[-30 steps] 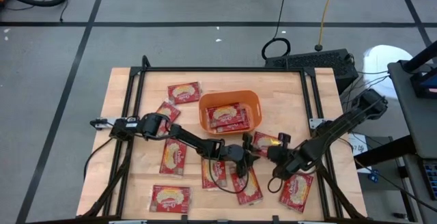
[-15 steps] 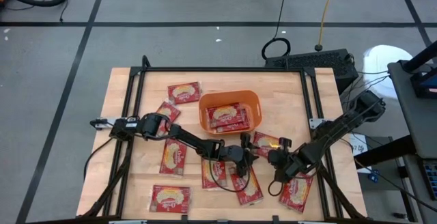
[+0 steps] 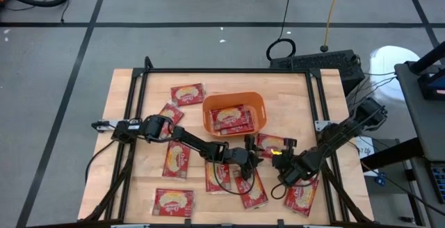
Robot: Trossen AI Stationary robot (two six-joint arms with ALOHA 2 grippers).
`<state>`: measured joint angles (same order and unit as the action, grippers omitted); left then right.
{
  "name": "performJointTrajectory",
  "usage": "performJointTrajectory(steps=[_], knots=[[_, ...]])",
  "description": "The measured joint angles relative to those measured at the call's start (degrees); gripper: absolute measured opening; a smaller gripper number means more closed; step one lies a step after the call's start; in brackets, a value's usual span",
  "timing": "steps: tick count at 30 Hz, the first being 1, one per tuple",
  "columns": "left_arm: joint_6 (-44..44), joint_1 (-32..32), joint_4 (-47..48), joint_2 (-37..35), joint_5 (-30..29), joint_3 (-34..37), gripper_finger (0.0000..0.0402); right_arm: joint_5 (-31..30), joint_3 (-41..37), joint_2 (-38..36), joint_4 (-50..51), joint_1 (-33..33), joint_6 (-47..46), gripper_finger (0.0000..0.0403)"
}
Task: Sort popcorn bags into baskets
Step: Put the red popcorn bag into the orange bin
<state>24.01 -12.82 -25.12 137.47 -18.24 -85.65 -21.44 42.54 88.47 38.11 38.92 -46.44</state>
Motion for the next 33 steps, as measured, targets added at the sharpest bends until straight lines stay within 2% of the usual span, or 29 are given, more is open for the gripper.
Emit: performJointTrajectory(steps=[2,6,11,23,26,33], knots=[[0.03,0.0,-0.08,0.01,0.04,0.0,0.02,-0.26,-0.04,0.0,0.09,-0.02,-0.04,0.001],[1.28,0.0,-1.45,0.07,0.2,0.04,0.02,0.43,-0.12,-1.29,0.13,-0.46,-0.74,0.0005],[2.87,0.72,-2.54,0.17,2.84,0.04,0.02,1.99,-0.39,-7.09,0.96,-1.35,-0.7,0.0001],[6.59,2.89,-2.47,0.15,2.88,-0.04,0.0197,4.23,-0.3,-18.11,-0.47,-5.13,2.27,0.0],[7.72,2.89,-3.05,0.15,2.8,-0.02,0.017,6.22,-0.24,-19.18,-0.76,-6.01,2.3,0.0],[8.03,2.03,-5.27,0.22,2.16,0.07,0.0053,5.82,-0.24,-21.02,-0.33,-6.27,2.18,0.0]])
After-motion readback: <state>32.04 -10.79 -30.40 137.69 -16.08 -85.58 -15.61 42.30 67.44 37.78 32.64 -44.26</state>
